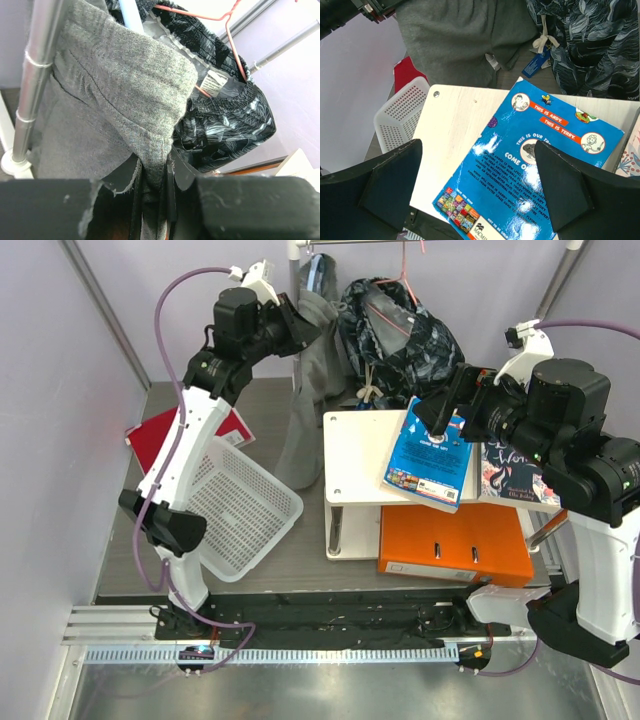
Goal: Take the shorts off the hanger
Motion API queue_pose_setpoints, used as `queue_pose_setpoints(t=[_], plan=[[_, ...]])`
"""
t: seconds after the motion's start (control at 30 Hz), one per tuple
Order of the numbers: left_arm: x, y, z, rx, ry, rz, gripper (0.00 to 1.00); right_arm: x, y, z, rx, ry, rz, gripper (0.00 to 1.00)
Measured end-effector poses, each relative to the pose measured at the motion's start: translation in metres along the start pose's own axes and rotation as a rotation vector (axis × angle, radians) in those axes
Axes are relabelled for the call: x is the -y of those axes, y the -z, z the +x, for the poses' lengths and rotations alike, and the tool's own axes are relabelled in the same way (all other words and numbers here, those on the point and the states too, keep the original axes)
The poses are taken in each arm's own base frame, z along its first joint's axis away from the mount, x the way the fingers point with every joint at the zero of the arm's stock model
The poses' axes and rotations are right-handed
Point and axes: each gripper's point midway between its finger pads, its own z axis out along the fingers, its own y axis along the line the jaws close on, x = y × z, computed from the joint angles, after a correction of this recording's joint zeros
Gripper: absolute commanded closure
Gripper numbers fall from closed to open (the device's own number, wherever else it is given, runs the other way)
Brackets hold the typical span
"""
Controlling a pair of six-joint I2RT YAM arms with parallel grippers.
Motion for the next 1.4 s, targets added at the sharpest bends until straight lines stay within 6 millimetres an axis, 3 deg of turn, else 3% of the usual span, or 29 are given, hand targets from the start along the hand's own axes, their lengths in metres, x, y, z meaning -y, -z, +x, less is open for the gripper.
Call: queue_pose_setpoints(t=[0.4, 1.03, 1.4], plan=[[0.015, -0.011, -0.009, 0.033, 0.037, 0.044, 1.00, 0.000, -0.004, 0.001, -0.009, -0.001, 0.004, 0.00], [0.039, -0.036, -0.039, 0.138, 0.326, 0.135, 1.00, -0.002, -0.013, 0.002, -0.026, 0.002, 0.002, 0.00], [0.036, -0.037, -0.055, 0.220, 0.329, 0.114, 1.00, -0.006, -0.009, -0.001, -0.017, -0.010, -0.015, 0.00]])
